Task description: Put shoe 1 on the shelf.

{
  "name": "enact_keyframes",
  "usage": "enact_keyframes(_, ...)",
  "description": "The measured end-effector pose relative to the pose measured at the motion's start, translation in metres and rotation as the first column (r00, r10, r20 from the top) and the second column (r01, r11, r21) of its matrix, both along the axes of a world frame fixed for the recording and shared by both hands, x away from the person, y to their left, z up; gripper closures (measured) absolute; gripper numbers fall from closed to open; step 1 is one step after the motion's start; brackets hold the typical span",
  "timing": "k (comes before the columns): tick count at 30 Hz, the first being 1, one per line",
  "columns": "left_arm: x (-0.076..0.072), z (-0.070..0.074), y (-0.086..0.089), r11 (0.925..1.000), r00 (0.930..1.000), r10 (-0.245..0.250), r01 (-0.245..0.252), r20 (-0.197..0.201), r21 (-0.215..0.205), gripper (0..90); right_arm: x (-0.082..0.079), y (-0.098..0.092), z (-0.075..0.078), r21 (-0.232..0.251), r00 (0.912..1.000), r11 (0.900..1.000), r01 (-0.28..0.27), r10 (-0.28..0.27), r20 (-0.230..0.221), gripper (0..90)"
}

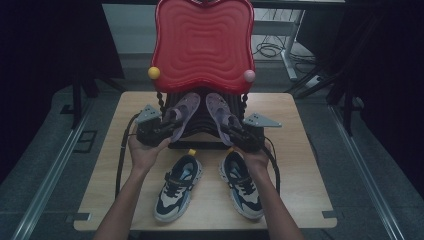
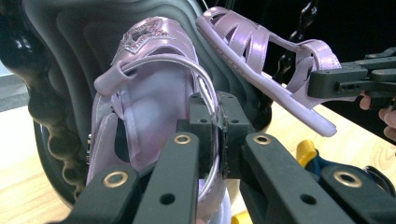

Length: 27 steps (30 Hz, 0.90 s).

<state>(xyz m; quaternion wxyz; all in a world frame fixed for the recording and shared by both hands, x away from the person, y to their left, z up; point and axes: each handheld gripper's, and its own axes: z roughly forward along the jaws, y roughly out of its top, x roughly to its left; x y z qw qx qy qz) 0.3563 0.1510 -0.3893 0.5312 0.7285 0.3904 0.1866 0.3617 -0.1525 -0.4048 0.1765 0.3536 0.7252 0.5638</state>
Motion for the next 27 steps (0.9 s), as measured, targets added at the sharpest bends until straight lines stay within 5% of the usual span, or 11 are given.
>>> enact_keyframes(27,0.027,-0.002,-0.009,0.9994,0.9978,0.034,-0.034,0.058,0.0,86.2,0.028,0.026,0.001,-0.029,0.9961,0.996,0.079,-0.078,0.042,85.4)
